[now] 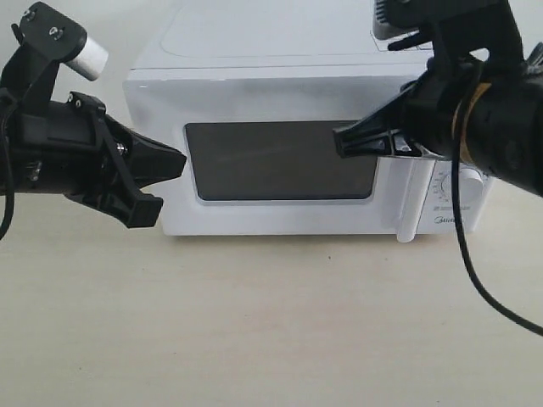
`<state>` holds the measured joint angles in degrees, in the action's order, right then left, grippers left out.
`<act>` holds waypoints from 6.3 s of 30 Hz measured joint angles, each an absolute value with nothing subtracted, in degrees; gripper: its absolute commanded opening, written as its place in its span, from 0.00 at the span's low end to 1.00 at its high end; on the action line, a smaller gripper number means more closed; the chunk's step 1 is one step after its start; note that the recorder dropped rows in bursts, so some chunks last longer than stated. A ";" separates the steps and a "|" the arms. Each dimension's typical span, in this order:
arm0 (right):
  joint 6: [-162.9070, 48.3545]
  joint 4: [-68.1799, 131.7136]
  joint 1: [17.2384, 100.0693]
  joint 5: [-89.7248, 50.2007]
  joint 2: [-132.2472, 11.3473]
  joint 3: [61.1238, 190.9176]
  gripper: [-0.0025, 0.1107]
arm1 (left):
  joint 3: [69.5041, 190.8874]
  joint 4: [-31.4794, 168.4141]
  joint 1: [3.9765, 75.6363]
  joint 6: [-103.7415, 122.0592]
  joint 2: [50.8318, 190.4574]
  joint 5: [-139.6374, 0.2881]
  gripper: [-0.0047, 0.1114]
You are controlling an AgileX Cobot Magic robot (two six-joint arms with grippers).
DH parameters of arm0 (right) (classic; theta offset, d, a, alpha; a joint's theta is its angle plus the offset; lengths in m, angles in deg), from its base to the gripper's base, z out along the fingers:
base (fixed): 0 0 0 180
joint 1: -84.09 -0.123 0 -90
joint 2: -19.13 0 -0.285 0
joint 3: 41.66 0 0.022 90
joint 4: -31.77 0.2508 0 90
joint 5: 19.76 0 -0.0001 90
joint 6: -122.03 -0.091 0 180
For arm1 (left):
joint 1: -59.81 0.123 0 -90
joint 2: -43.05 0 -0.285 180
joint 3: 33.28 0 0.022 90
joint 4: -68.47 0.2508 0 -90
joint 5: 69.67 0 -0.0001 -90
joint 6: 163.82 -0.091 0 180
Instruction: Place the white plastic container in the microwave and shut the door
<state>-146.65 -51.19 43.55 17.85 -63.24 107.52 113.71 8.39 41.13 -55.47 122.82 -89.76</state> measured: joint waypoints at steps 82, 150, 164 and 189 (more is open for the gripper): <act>-45.80 33.89 71.19 -6.10 -3.97 84.24 0.02 | 113.71 8.39 41.13 -55.47 122.82 -89.66 0.07; -57.97 34.19 82.29 -0.79 11.11 61.09 0.02 | 113.71 9.62 41.13 -55.47 114.16 -76.95 0.07; -57.97 34.19 82.29 -0.79 11.11 61.09 0.02 | 94.79 9.62 53.39 -46.90 76.06 -67.82 0.07; -57.97 34.19 82.29 -0.79 11.11 61.09 0.02 | 74.17 31.08 55.07 -22.50 51.22 -69.18 0.07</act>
<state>-57.97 34.19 82.29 -0.79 11.11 61.09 74.17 31.08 55.07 -22.50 51.22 -69.18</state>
